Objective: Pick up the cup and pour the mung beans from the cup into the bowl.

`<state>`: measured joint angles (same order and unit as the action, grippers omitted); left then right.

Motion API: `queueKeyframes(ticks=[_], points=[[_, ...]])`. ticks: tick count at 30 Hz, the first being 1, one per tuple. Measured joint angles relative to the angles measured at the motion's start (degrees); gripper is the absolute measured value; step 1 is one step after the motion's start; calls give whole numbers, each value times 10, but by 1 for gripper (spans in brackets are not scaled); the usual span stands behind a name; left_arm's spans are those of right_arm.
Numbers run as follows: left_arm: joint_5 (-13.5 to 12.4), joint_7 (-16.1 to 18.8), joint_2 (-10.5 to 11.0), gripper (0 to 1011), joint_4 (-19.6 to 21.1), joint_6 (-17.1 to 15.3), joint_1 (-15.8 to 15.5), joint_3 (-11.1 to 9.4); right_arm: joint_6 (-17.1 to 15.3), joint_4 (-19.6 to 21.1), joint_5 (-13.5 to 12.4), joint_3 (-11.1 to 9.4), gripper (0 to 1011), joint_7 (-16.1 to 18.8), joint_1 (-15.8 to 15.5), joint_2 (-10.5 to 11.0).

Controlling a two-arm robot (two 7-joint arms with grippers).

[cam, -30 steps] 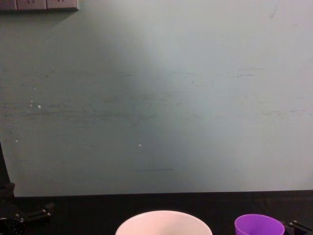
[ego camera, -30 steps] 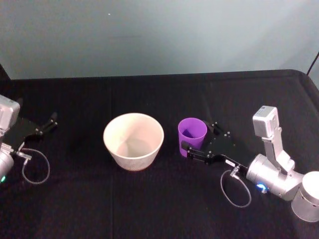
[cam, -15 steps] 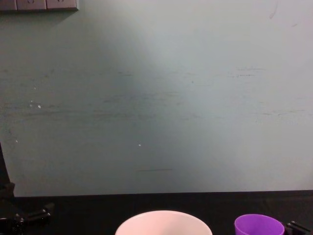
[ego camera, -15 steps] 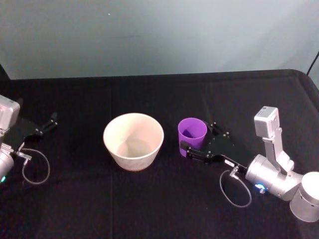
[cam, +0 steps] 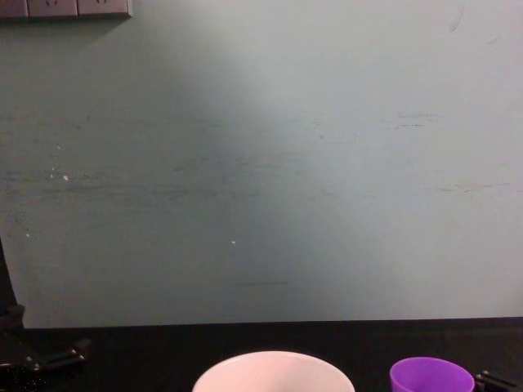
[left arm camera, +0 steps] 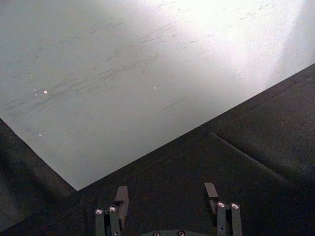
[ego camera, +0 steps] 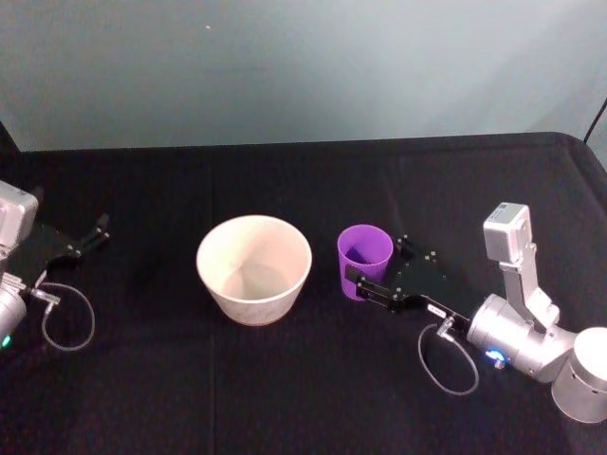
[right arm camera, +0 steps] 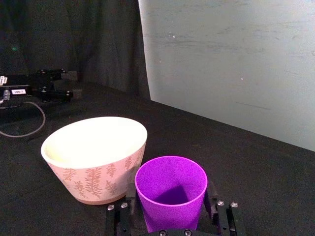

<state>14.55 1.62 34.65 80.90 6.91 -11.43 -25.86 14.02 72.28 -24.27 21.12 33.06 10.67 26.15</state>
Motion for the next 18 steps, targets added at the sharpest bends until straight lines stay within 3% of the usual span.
queueKeyframes(ticks=[1,3,16,18], points=[[0,0,0,1000,0,0,0,0,0,0,0,0,808,0,0,0],[0,0,0,1000,0,0,0,0,0,0,0,0,792,0,0,0],[0,0,0,1000,0,0,0,0,-1,2,0,0,729,-1,-1,1],[0,0,0,1000,0,0,0,0,-2,15,2,-8,723,-7,-9,4]])
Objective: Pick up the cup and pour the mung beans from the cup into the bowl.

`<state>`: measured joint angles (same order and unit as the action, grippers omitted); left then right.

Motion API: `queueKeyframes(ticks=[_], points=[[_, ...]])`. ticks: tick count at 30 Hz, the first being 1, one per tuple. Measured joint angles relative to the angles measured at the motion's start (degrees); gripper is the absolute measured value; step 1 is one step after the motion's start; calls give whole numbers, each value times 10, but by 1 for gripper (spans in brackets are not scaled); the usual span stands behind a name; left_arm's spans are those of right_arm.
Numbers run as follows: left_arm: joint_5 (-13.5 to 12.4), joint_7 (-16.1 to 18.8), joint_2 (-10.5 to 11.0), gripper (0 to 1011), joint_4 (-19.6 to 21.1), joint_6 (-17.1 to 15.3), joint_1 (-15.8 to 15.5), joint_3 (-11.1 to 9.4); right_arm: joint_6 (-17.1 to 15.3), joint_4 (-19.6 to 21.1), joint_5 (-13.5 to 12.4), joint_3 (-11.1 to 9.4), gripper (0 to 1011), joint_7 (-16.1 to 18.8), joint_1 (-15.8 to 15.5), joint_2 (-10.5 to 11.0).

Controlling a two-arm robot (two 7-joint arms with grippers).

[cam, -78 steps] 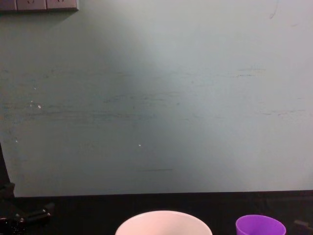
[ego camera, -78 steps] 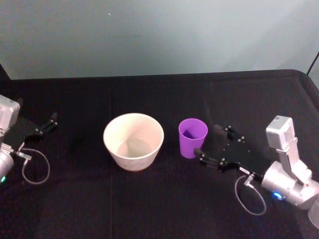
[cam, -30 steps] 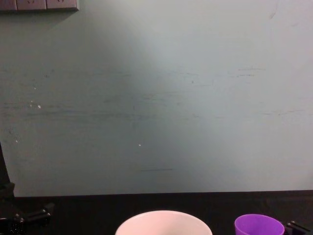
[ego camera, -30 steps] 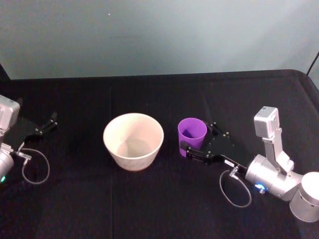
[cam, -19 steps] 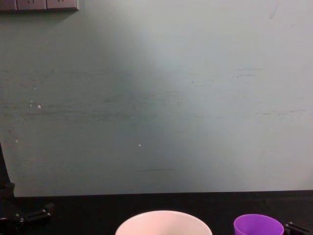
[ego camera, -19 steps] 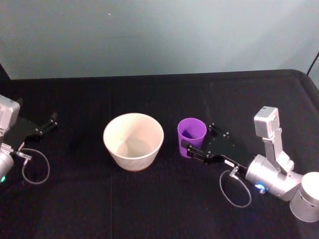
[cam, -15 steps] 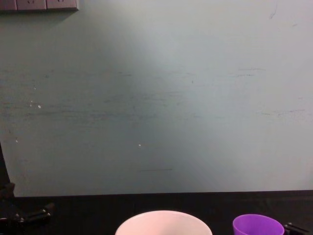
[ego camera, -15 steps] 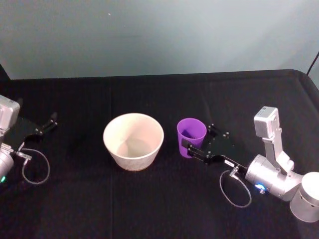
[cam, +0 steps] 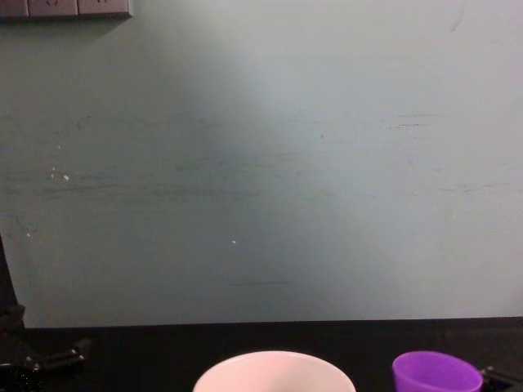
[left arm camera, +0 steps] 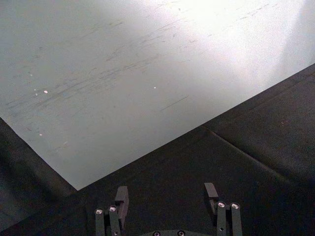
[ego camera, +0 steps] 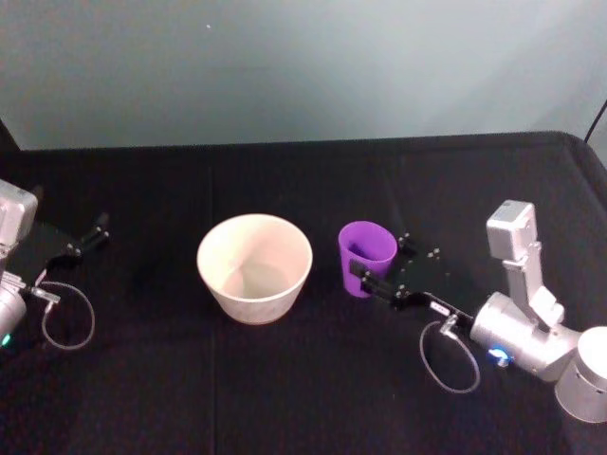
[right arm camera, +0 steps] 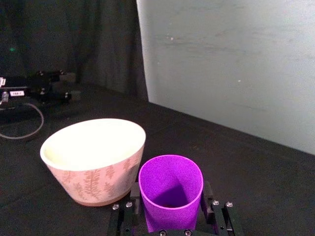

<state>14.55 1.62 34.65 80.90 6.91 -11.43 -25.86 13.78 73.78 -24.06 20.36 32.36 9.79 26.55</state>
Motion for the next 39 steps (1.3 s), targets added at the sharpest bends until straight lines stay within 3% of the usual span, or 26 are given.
queueKeyframes(ticks=[5,12,14,21,24,31,39], points=[[0,0,0,1000,0,0,0,0,-25,39,-10,-20,720,-9,-17,10],[0,0,0,1000,0,0,0,0,-89,131,-32,-57,720,-39,-47,37],[0,0,0,1000,0,0,0,0,-114,175,-47,-74,720,-48,-59,49],[0,0,0,1000,0,0,0,0,-157,265,-62,-100,720,-67,-76,78],[0,0,0,1000,0,0,0,0,-194,316,-70,-115,720,-84,-79,98],[0,0,0,1000,0,0,0,0,-243,372,-95,-143,720,-106,-75,122],[0,0,0,1000,0,0,0,0,-248,376,-100,-146,720,-109,-74,124]])
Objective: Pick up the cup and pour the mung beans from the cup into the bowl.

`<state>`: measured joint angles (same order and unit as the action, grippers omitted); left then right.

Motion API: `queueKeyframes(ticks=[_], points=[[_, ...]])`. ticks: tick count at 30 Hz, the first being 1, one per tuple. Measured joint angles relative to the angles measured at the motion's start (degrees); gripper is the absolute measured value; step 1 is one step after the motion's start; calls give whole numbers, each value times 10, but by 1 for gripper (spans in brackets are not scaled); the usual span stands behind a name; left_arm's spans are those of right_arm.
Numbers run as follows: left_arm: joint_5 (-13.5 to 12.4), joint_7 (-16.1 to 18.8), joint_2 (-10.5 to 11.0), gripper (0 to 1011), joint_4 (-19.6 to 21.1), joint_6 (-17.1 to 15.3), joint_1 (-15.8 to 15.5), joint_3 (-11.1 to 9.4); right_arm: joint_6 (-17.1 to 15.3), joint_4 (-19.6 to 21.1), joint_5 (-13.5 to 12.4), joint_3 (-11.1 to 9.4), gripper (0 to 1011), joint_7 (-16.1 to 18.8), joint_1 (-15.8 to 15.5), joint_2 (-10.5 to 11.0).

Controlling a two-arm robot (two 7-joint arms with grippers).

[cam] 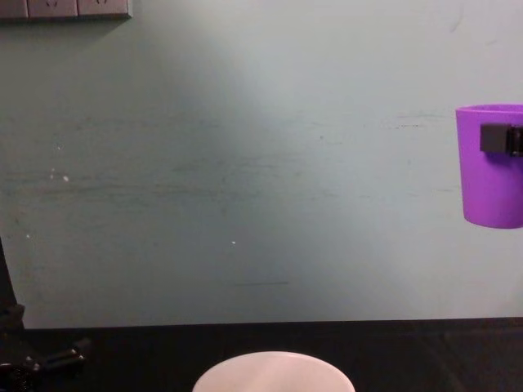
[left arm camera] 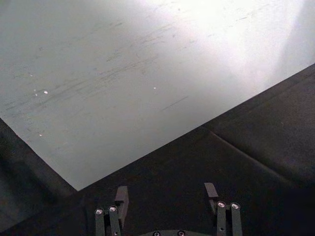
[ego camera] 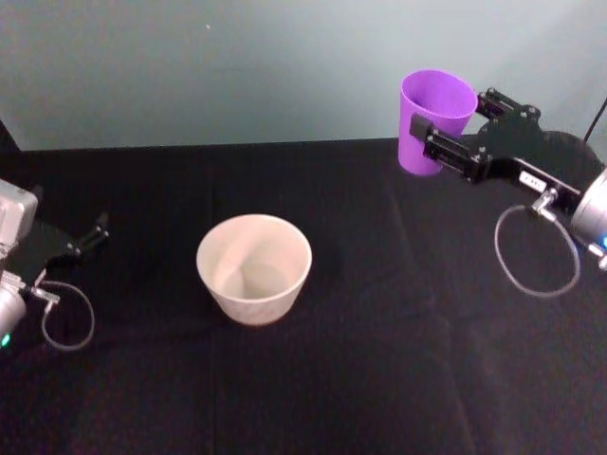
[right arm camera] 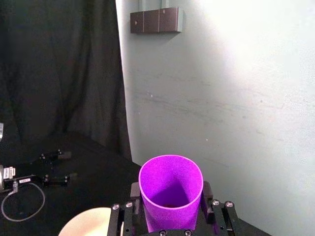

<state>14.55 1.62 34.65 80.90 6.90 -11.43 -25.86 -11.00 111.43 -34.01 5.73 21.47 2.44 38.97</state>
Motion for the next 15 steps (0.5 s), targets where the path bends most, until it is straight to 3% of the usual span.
queueKeyframes(ticks=[15], points=[[0,0,0,1000,0,0,0,0,4,-5,4,3,720,2,-1,-2]])
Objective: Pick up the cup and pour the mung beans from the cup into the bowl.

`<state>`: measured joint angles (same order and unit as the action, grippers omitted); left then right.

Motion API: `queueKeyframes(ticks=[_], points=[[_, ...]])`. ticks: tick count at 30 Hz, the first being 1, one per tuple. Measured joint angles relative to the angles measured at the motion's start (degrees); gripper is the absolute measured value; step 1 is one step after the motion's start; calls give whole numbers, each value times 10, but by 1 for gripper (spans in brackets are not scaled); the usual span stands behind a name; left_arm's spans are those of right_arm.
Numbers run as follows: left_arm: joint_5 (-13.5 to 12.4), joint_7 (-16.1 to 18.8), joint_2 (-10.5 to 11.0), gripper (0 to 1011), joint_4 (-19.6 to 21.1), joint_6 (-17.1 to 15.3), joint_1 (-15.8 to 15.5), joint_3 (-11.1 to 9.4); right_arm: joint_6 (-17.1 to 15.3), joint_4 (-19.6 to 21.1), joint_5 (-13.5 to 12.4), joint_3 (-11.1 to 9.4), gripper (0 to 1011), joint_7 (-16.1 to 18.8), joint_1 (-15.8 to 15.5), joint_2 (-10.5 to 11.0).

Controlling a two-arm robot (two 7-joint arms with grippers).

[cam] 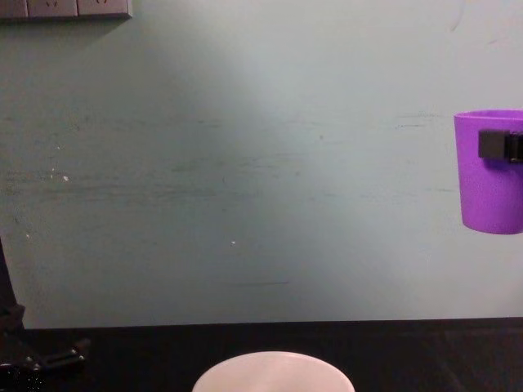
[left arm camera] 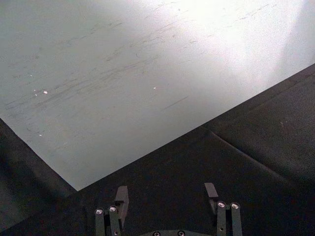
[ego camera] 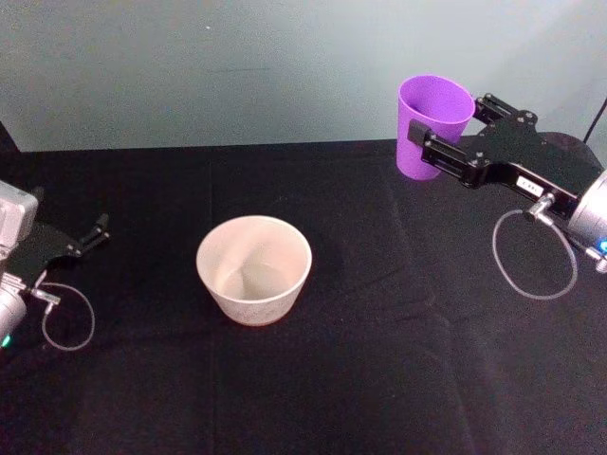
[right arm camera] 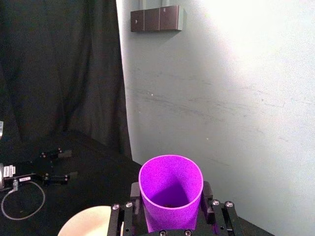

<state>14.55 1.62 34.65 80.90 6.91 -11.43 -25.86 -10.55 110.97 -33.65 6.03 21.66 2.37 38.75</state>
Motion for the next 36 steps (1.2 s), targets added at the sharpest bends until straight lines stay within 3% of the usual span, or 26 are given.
queueKeyframes(ticks=[36], points=[[0,0,0,1000,0,0,0,0,2,-2,2,1,720,1,0,-1]])
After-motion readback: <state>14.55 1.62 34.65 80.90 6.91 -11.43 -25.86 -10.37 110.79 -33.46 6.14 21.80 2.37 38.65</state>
